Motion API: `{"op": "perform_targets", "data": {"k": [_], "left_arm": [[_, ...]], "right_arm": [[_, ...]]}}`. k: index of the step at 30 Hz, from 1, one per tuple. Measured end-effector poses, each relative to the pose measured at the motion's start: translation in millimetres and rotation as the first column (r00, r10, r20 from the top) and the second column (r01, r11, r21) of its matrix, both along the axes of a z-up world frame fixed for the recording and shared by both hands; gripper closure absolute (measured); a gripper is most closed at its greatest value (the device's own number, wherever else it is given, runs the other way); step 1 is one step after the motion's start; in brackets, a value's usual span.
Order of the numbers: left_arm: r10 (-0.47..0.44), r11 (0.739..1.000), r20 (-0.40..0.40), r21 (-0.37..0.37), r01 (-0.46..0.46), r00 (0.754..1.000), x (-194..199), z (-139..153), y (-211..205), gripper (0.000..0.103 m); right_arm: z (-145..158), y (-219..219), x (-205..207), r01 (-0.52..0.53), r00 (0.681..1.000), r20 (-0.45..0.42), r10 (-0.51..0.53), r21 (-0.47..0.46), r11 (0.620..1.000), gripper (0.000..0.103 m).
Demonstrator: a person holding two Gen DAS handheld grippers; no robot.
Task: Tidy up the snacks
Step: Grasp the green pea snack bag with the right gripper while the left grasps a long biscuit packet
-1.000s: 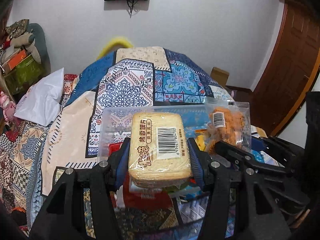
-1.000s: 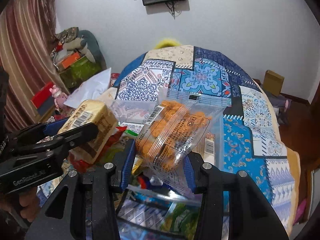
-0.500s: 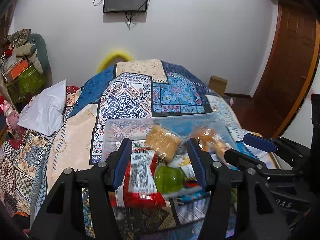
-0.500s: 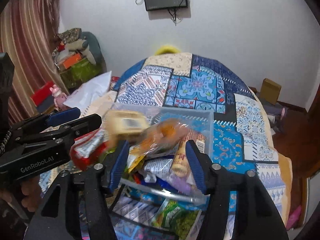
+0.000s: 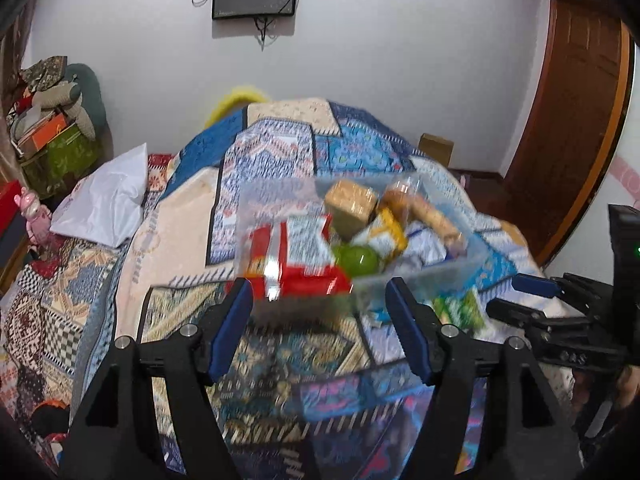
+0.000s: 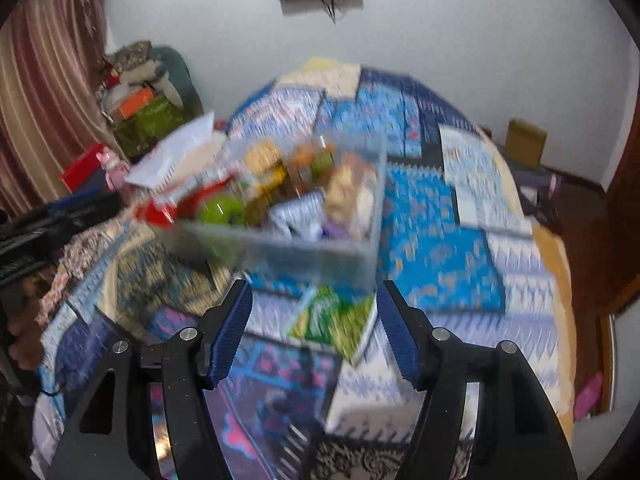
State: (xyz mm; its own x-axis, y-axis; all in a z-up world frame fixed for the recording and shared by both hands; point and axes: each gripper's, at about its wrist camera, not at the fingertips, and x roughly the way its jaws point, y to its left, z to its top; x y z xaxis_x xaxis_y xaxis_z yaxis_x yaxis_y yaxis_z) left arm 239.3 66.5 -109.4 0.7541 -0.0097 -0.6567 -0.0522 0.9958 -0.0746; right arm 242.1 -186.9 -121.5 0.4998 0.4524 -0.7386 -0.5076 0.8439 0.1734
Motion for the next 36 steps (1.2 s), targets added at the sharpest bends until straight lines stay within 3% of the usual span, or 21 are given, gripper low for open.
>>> {"op": "perform_targets", "data": {"k": [6, 13, 20, 36], "left_arm": [[-0.006, 1.000, -0.067, 0.016, 0.007, 0.998, -7.0, -31.2, 4.1, 0.034], [0.007, 1.000, -0.105, 0.008, -0.006, 0.994, -8.0, -51.7, 9.8, 0.034], [-0.020, 1.000, -0.134, 0.000, 0.020, 0.991, -20.7, -59.4, -3.7, 0.034], [-0.129, 0.991, -0.185, -0.053, 0.122, 0.974, -84.9, -59.5, -64.0, 0.030]], "right_arm": [[-37.7, 0.5, 14.3, 0.029, 0.996, -0.085, -0.033, -0.044, 0.999, 0.042], [-65.1, 7.5, 31.8, 0.033, 0.985, -0.167, -0.037, -0.027, 0.999, 0.042], [-60.1, 2.9, 19.5, 0.027, 0.987, -0.157, -0.025, 0.014, 1.000, 0.064], [-27.8, -35.5, -57.7, 0.015, 0.995, -0.103, -0.009, 0.058, 0.998, 0.069]]}}
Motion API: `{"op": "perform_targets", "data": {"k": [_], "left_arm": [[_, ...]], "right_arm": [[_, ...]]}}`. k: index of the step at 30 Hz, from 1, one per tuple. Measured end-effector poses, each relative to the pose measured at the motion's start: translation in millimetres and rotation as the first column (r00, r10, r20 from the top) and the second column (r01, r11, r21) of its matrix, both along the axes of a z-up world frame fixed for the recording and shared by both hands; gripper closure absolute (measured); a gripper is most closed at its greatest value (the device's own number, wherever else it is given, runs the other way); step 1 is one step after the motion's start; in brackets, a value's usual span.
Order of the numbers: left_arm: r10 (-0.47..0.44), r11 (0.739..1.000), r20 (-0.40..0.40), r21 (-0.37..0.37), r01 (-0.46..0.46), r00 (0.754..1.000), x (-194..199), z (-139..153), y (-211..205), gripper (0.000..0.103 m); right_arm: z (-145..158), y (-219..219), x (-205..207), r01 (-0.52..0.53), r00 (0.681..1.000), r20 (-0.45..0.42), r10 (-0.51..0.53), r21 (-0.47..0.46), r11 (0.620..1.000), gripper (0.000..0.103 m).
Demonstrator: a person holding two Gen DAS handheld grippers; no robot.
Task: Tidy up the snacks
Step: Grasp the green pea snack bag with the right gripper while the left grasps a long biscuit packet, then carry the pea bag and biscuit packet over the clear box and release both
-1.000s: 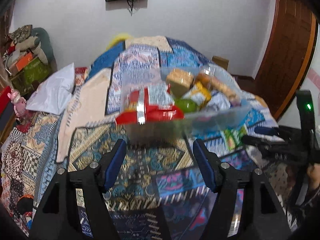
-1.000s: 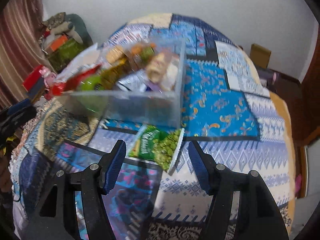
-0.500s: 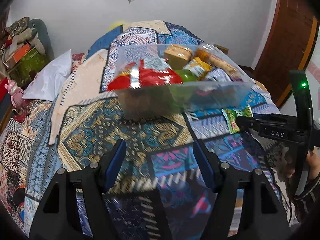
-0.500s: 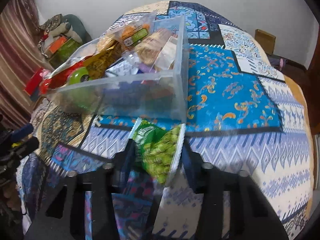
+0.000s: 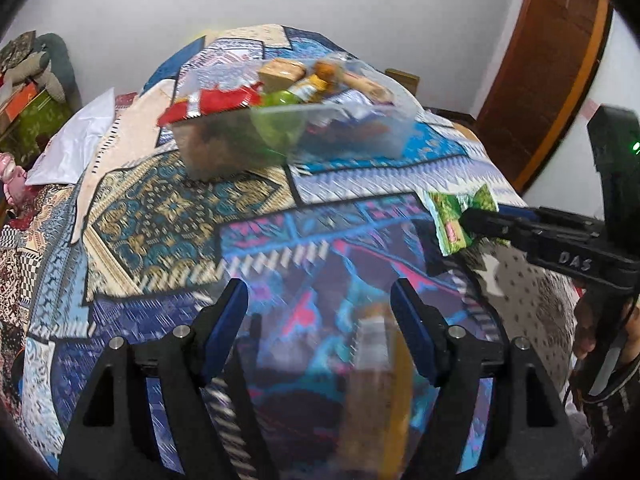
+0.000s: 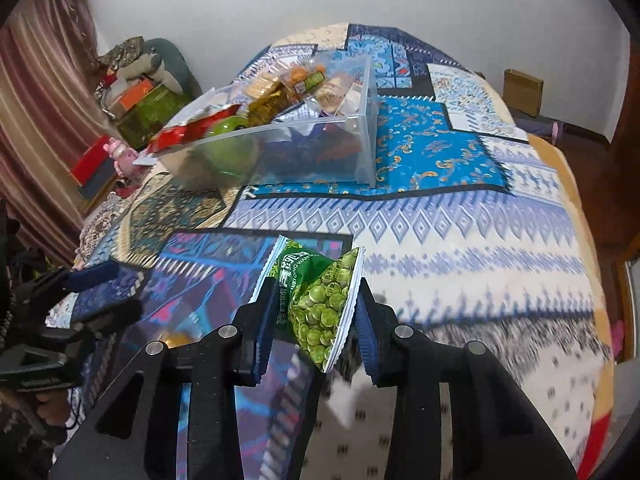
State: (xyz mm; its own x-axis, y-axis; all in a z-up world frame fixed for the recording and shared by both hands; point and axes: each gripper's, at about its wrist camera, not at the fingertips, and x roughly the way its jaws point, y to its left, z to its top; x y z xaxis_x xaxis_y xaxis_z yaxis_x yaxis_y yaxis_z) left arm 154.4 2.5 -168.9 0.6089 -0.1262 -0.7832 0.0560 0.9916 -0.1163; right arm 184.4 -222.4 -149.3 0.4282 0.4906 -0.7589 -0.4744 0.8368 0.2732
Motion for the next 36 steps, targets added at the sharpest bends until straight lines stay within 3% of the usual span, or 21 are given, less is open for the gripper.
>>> {"op": "perform_targets", "data": {"k": [10, 14, 17, 18, 21, 27, 36], "left_arm": [[-0.043, 0.999, -0.109, -0.022, 0.041, 0.993, -24.4, -35.4, -18.4, 0.029], [-0.049, 0.998, -0.070, 0.025, 0.051, 0.996, -35.4, -38.8, -24.9, 0.031], [-0.066, 0.998, -0.053, -0.002, 0.066, 0.996, -36.5, -37.4, -25.5, 0.060], [-0.066, 0.998, -0.052, -0.005, 0.066, 0.996, -36.4, -36.4, -25.0, 0.065], [-0.060, 0.998, -0.051, -0.011, 0.059, 0.997, -32.6, -34.1, -23.2, 0.066], [-0.020, 1.000, -0.009, -0.019, 0.020, 1.000, -17.3, -17.7, -10.1, 0.066], [0.039, 0.999, 0.116, -0.031, -0.036, 0.993, 19.9, 39.0, 14.7, 0.066]], "right_arm": [[11.1, -16.6, -33.0, 0.013, 1.000, 0.009, -0.013, 0.043, 0.999, 0.069], [11.6, -20.1, -35.0, 0.021, 1.000, 0.006, -0.021, 0.060, 0.998, 0.069], [12.2, -20.3, -36.1, 0.022, 1.000, 0.006, -0.022, 0.068, 0.997, 0.069], [12.4, -20.2, -36.4, 0.022, 1.000, 0.006, -0.022, 0.072, 0.997, 0.069], [14.3, -17.5, -36.3, 0.016, 1.000, 0.010, -0.017, 0.079, 0.997, 0.069], [25.6, -11.5, -32.3, 0.008, 0.999, 0.036, -0.011, 0.096, 0.995, 0.069], [56.1, 6.1, -4.2, -0.001, 0.994, 0.107, -0.013, 0.134, 0.991, 0.069]]}}
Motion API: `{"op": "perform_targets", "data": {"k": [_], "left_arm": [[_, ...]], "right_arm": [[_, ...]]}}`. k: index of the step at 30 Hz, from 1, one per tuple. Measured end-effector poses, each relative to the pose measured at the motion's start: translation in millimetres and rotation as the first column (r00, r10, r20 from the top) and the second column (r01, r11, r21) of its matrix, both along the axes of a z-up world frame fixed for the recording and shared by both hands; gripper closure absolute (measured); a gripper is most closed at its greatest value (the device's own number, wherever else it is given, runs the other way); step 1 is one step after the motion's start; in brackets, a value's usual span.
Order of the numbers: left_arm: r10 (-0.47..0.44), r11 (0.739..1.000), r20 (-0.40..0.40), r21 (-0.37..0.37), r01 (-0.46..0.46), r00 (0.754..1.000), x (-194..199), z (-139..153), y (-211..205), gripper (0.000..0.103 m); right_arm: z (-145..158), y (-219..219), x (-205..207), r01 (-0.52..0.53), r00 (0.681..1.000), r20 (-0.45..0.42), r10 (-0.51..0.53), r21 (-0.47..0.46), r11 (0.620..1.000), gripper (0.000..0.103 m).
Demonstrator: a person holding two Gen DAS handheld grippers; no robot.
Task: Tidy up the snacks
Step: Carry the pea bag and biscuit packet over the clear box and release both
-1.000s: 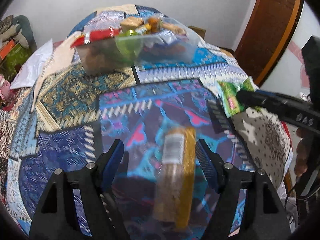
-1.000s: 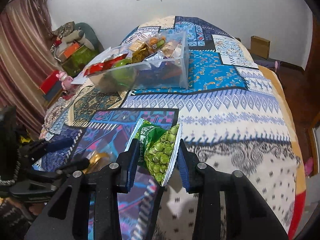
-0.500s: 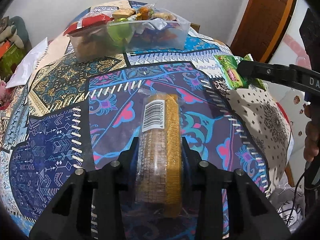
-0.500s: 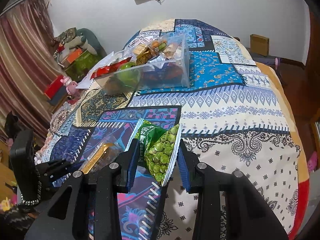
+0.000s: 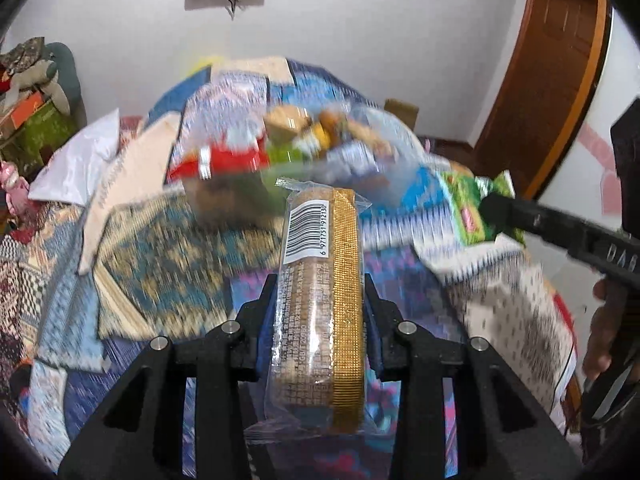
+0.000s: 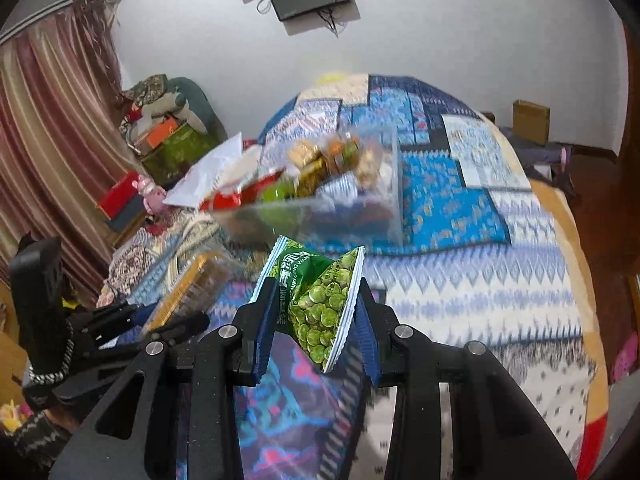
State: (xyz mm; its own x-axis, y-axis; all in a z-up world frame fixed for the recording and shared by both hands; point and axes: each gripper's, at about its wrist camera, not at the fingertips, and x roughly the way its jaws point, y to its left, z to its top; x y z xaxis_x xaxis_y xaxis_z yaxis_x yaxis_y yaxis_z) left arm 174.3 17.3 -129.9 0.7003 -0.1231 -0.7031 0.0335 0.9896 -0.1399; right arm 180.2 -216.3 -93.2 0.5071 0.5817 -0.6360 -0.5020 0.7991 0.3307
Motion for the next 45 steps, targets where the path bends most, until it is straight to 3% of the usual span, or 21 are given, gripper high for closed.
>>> {"op": "perform_targets", "data": {"k": [7, 14, 27, 31, 33, 36, 45], "left_arm": [[0.039, 0.999, 0.077, 0.005, -0.040, 0.996, 39.0, 39.6, 18.4, 0.066], [0.066, 0.998, 0.099, 0.006, -0.067, 0.993, 84.0, 55.7, 31.4, 0.066], [0.090, 0.995, 0.008, 0.044, -0.090, 0.996, 166.5, 8.7, 39.5, 0.066], [0.109, 0.992, 0.023, 0.063, -0.110, 0.994, 179.2, 3.9, 42.8, 0.065], [0.113, 0.991, 0.038, 0.066, -0.116, 0.993, 178.9, 6.7, 43.1, 0.062], [0.105, 0.992, 0.052, 0.067, -0.108, 0.993, 172.7, 12.3, 41.8, 0.062], [0.085, 0.995, 0.114, 0.044, -0.091, 0.990, 118.5, 44.1, 38.6, 0.062]], "right_arm": [[18.2, 14.2, 30.0, 0.011, 0.999, 0.048, -0.012, 0.034, 0.999, 0.069], [27.3, 31.8, 65.4, 0.015, 0.997, 0.078, -0.018, 0.041, 0.999, 0.069], [-12.1, 72.7, 118.0, -0.011, 0.999, 0.030, 0.012, -0.007, 1.000, 0.069], [-21.8, 79.9, 122.9, -0.020, 0.999, 0.024, 0.020, -0.019, 1.000, 0.067], [-22.9, 80.9, 122.0, -0.007, 0.999, 0.031, 0.009, -0.038, 0.999, 0.066], [-21.6, 79.0, 120.8, 0.010, 0.999, 0.040, -0.008, -0.055, 0.998, 0.056], [7.5, 60.2, 94.5, 0.041, 0.993, 0.116, -0.032, -0.076, 0.996, 0.055]]}}
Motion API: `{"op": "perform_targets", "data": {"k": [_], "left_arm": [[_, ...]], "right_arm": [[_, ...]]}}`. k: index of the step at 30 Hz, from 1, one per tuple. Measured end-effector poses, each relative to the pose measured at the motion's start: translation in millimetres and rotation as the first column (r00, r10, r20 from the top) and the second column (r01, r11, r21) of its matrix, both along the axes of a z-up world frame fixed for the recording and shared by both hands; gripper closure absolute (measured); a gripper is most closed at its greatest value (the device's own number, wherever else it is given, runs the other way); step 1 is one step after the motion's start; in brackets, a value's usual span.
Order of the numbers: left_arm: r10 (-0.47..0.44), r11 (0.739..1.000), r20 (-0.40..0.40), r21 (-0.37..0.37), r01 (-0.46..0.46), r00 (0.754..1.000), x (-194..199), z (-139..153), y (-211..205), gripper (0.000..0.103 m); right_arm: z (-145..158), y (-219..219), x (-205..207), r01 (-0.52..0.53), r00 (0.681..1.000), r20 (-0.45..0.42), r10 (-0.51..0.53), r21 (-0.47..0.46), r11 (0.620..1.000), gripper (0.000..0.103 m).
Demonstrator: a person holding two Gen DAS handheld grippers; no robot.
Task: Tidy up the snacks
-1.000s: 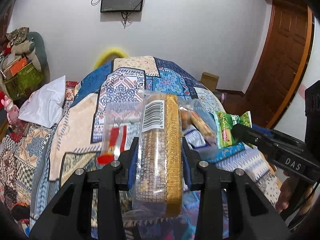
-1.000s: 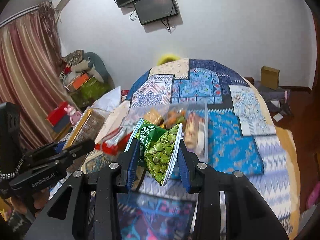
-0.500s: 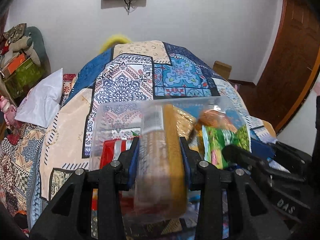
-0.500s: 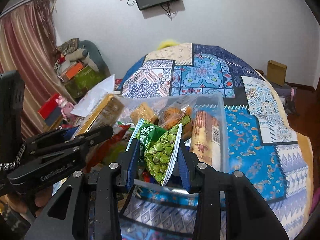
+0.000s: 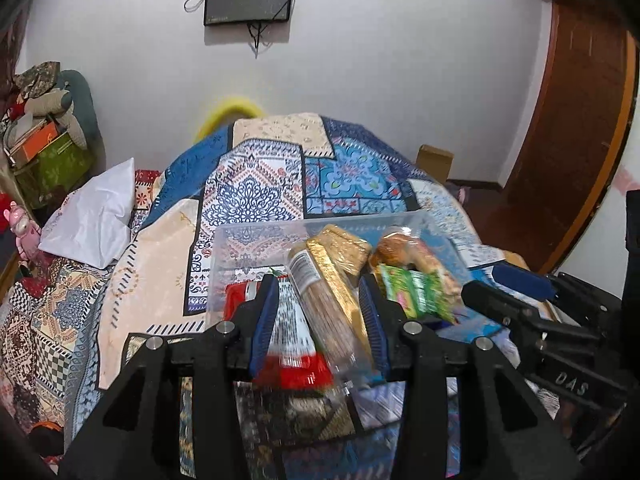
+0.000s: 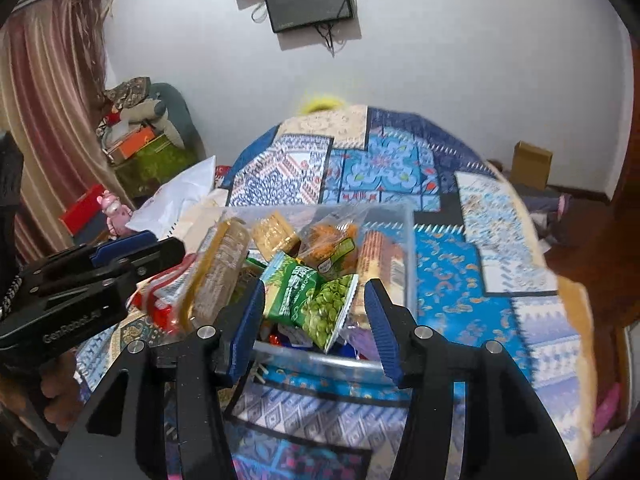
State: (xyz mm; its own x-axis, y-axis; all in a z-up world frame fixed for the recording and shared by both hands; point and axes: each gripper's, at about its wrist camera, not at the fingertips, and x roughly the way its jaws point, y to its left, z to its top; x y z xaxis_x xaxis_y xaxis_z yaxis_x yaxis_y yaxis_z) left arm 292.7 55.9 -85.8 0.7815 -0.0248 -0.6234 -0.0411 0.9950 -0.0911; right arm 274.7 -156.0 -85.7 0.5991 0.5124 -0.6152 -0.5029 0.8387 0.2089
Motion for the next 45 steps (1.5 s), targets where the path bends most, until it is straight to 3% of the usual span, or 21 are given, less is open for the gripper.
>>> {"op": "perform_targets", "data": {"k": [10, 11, 12, 13, 14, 16, 19, 24, 28, 45], "left_arm": [[-0.023, 1.000, 0.181, 0.002, 0.023, 0.983, -95.1, 61.5, -13.6, 0.061], [-0.023, 1.000, 0.197, -0.004, 0.024, 0.980, -104.9, 66.6, -14.5, 0.058], [-0.020, 1.000, 0.209, -0.005, 0.022, 0.978, -112.5, 70.5, -15.6, 0.049], [-0.013, 1.000, 0.231, 0.000, 0.014, 0.973, -123.3, 75.6, -17.3, 0.040], [-0.008, 1.000, 0.249, 0.005, 0.007, 0.968, -130.3, 78.7, -18.5, 0.038], [-0.007, 1.000, 0.279, 0.020, 0.002, 0.960, -144.8, 86.1, -20.7, 0.035], [-0.006, 1.000, 0.301, 0.023, -0.001, 0.954, -158.0, 91.1, -22.4, 0.020], [0.017, 0.999, 0.339, 0.028, -0.028, 0.941, -177.0, 95.2, -21.8, 0.007], [0.014, 0.999, 0.342, 0.039, -0.029, 0.940, -182.0, 93.0, -23.5, 0.006], [0.015, 0.999, 0.327, 0.034, -0.028, 0.945, -182.7, 85.4, -20.0, 0.006]], "right_arm": [[69.7, -29.3, -70.2, -0.026, 0.989, 0.144, 0.015, 0.071, 0.997, 0.055], [74.6, -31.0, -76.7, -0.030, 0.987, 0.157, 0.017, 0.079, 0.996, 0.055], [80.0, -33.3, -84.2, -0.034, 0.985, 0.170, 0.018, 0.087, 0.996, 0.055], [85.4, -35.2, -91.8, -0.039, 0.983, 0.184, 0.021, 0.094, 0.995, 0.052], [88.9, -36.6, -97.9, -0.041, 0.981, 0.194, 0.022, 0.098, 0.994, 0.049], [96.5, -40.3, -110.9, -0.035, 0.975, 0.222, 0.009, 0.113, 0.993, 0.033], [102.8, -43.3, -123.9, -0.022, 0.968, 0.251, -0.011, 0.125, 0.992, 0.026], [102.2, -46.2, -129.0, 0.016, 0.963, 0.266, -0.051, 0.131, 0.991, 0.009], [100.3, -48.7, -133.7, 0.028, 0.959, 0.277, -0.062, 0.126, 0.992, 0.002], [97.6, -53.4, -143.4, 0.035, 0.956, 0.285, -0.066, 0.110, 0.993, 0.000]]}}
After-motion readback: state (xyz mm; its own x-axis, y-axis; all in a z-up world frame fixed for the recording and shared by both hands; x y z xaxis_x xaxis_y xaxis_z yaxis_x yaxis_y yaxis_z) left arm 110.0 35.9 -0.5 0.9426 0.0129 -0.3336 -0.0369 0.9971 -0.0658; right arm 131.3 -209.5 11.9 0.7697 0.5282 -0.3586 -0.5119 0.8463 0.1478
